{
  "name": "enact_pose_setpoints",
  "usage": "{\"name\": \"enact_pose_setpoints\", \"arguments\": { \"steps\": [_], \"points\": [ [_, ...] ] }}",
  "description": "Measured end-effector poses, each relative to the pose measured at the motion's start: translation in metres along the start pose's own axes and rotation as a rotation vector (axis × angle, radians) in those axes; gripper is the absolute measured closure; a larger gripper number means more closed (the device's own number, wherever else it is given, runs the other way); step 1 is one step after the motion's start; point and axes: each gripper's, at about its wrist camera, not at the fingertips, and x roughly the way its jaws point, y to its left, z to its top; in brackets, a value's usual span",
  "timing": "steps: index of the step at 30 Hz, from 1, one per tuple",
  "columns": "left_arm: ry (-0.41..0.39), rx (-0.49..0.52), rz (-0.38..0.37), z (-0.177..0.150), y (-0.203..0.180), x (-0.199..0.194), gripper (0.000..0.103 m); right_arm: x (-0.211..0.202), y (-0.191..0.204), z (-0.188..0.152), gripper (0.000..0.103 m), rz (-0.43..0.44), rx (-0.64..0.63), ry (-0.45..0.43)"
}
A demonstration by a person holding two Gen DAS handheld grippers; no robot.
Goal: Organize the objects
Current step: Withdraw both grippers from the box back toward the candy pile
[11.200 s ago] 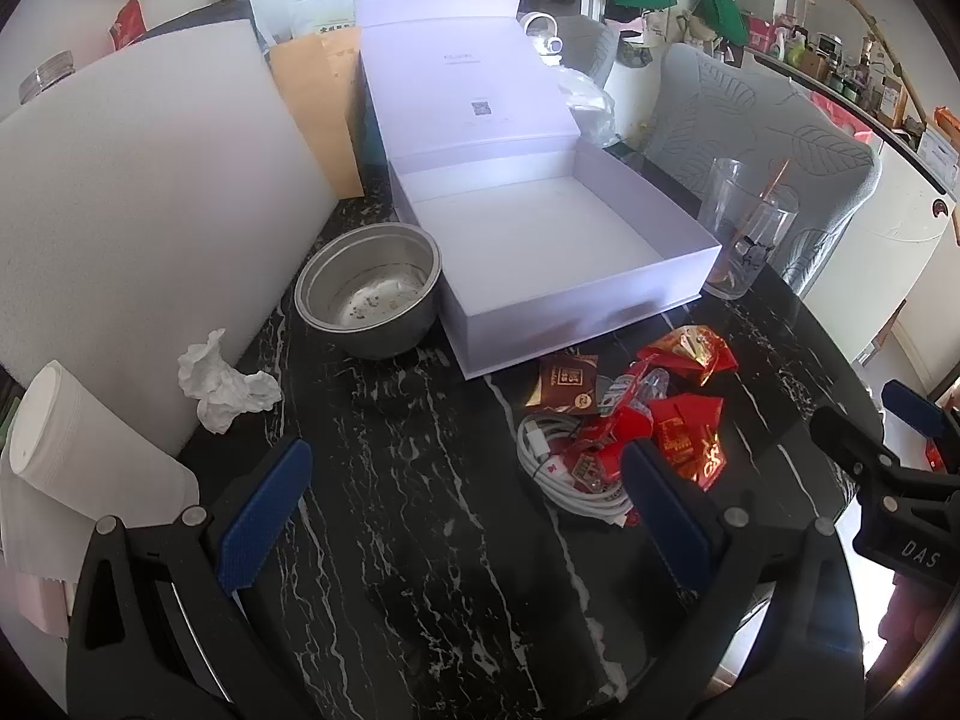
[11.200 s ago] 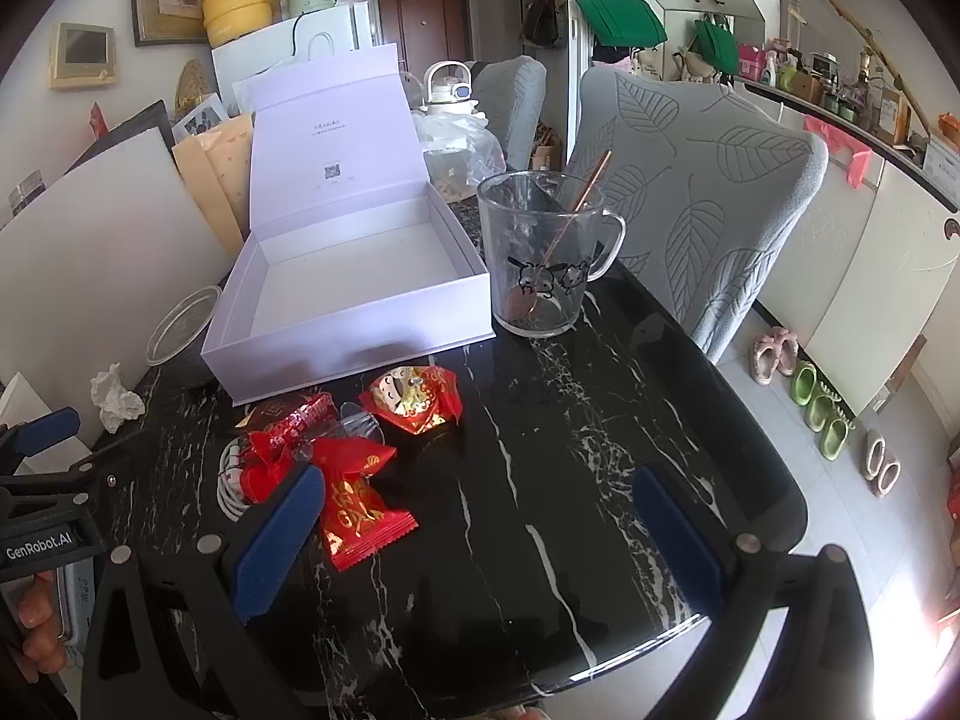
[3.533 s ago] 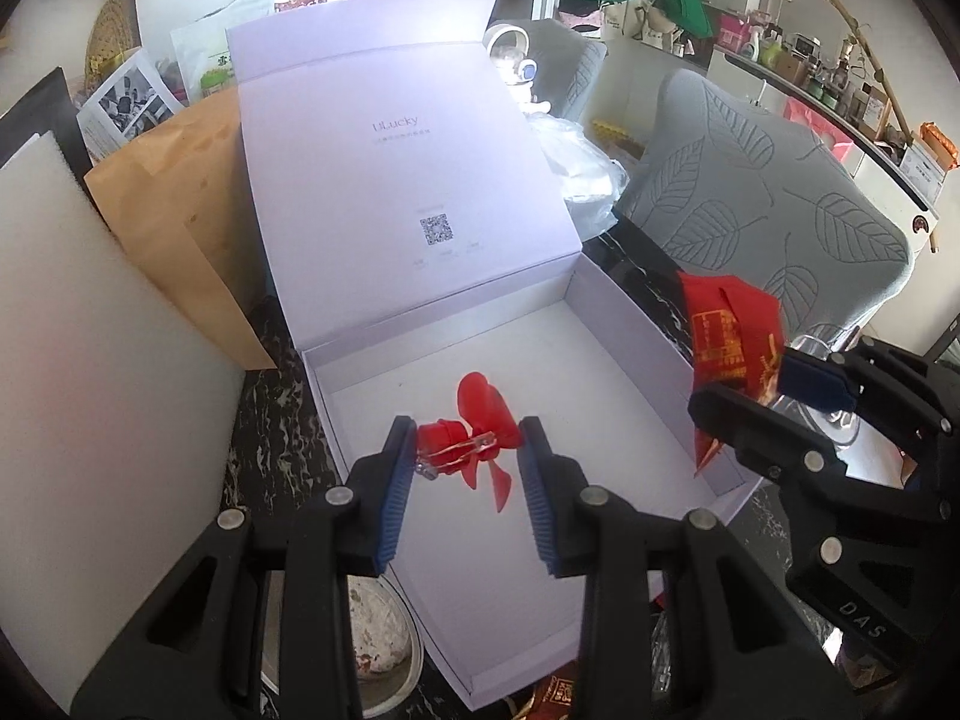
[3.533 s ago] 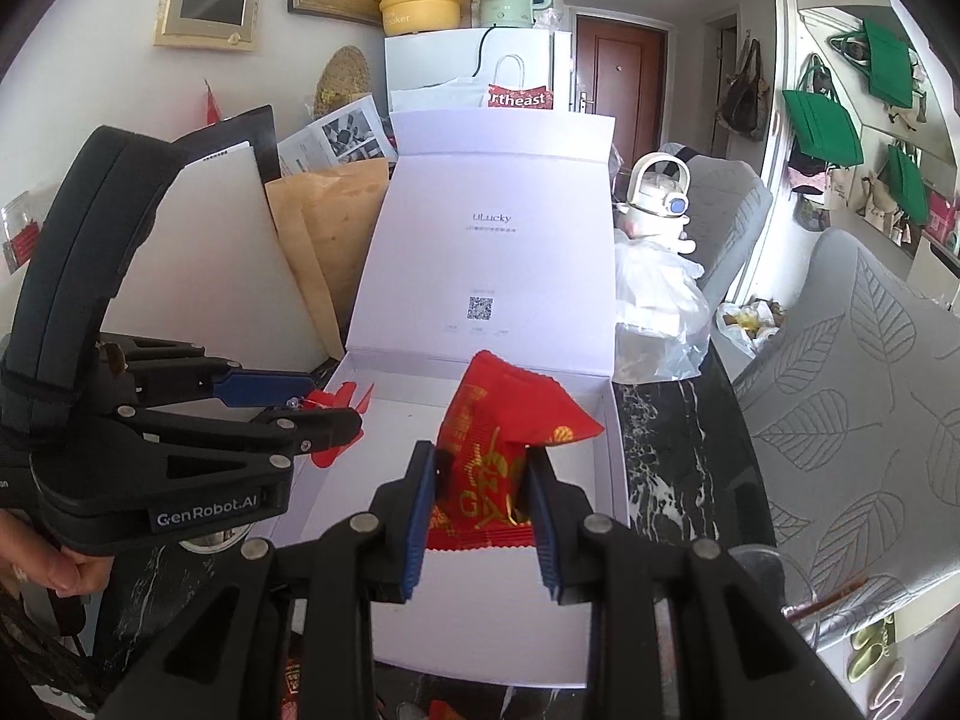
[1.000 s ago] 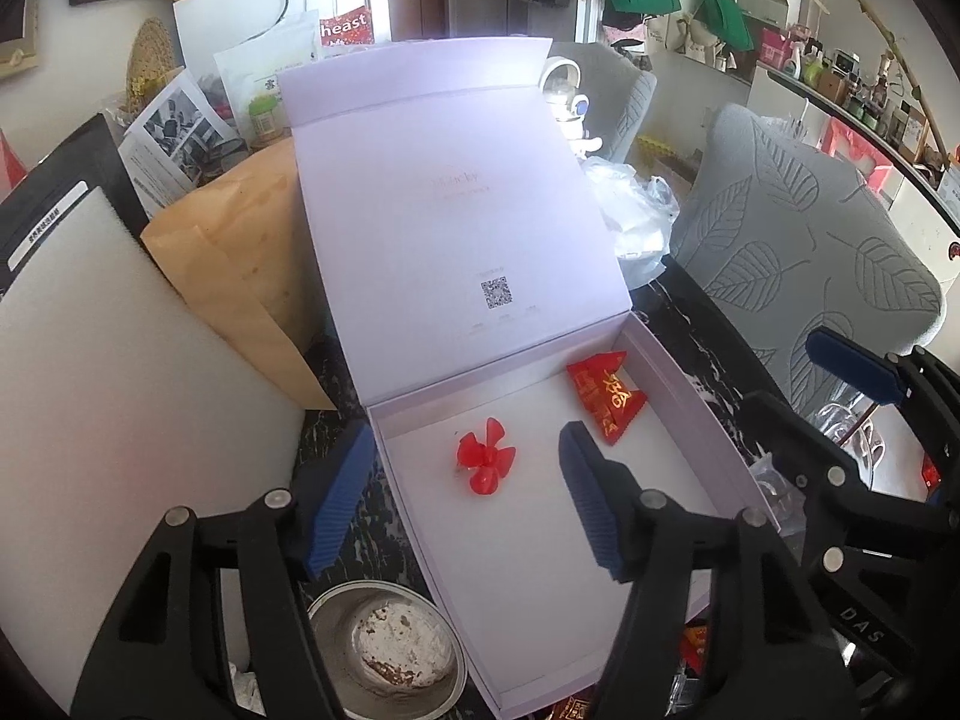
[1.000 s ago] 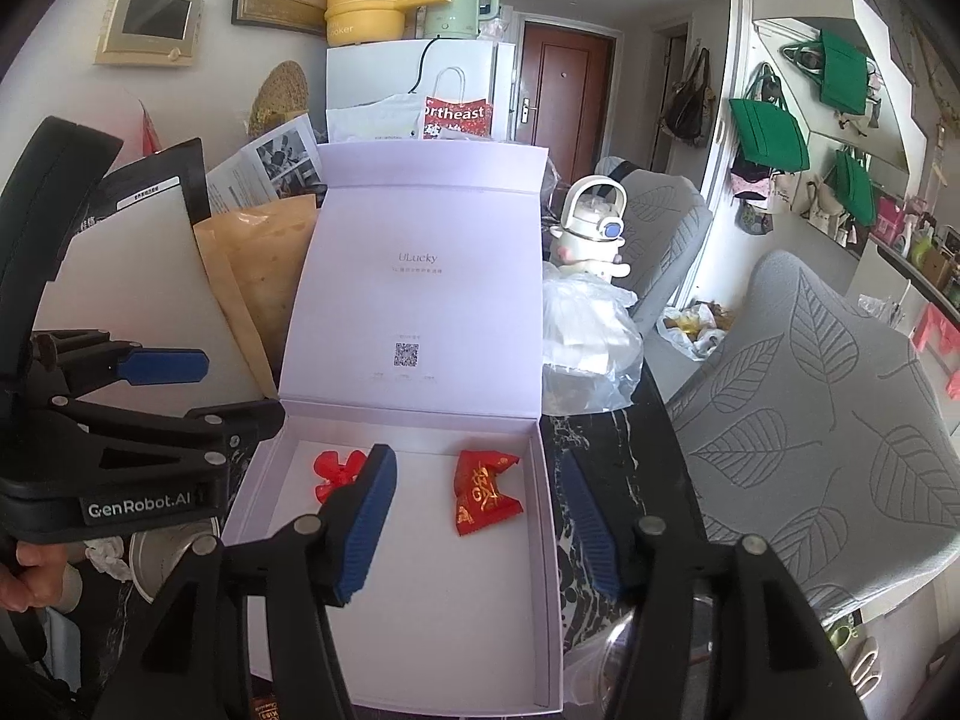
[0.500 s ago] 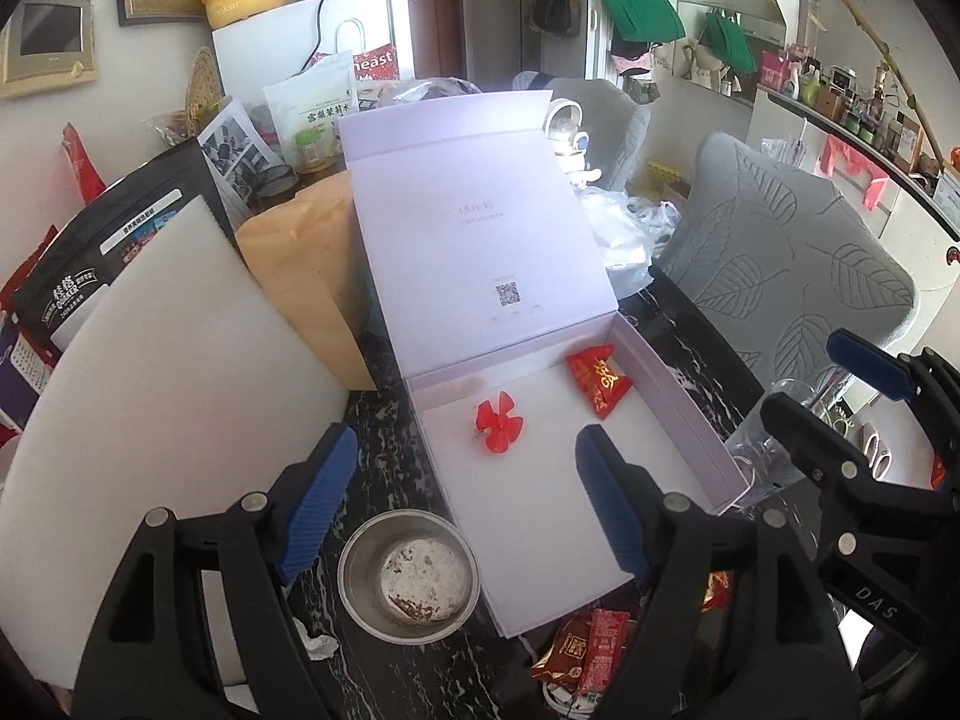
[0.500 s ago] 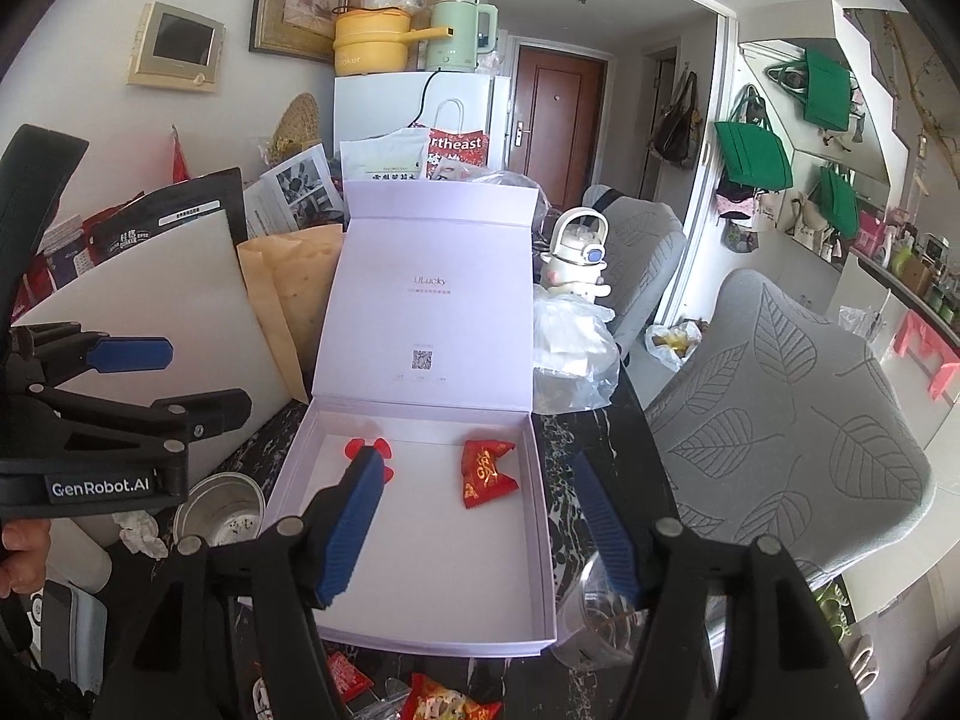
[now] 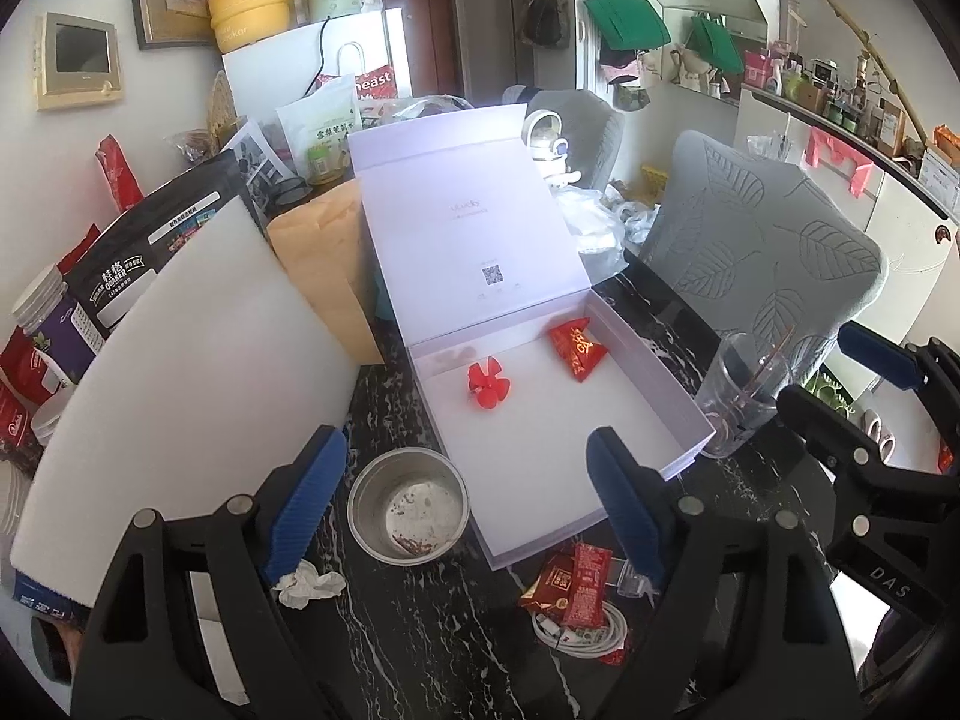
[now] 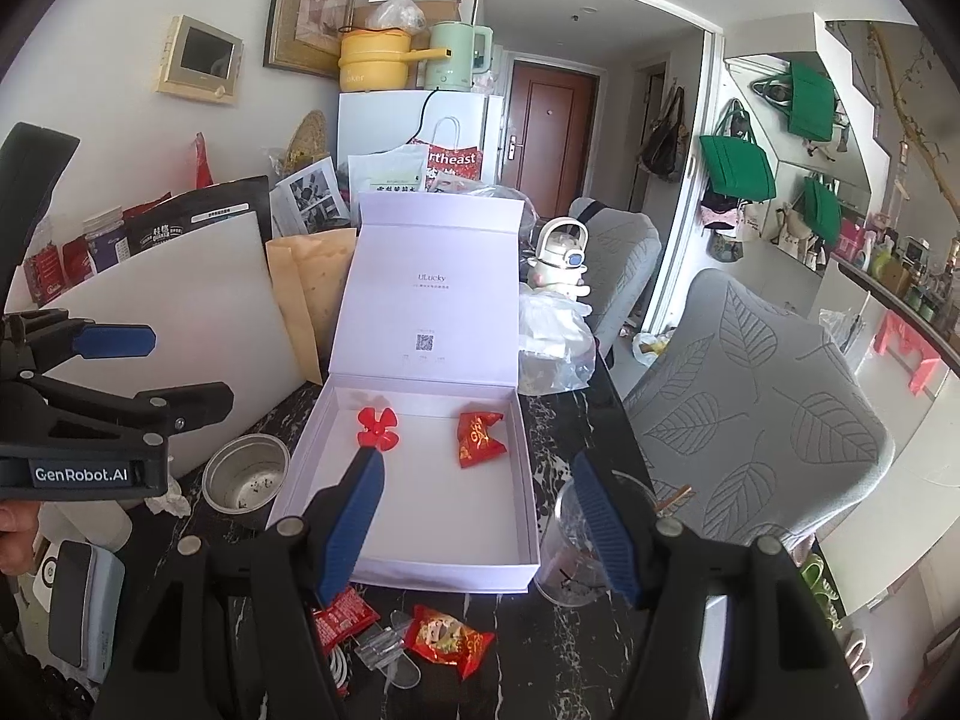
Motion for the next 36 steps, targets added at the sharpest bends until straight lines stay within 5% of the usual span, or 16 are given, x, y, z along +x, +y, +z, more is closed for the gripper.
{"name": "enact_pose_setpoints", "arguments": {
  "steps": [21,36],
  "points": [
    [0.057,0.02,-0.002,-0.06,-0.003,-0.002,0.02,-0.012,0.02,-0.059,0.036,0.022,0.003,0.066],
    [0.108,0.019,-0.084,-0.1,-0.012,0.017,0.02,0.007,0.028,-0.099,0.036,0.053,0.033,0.12]
  ]
}}
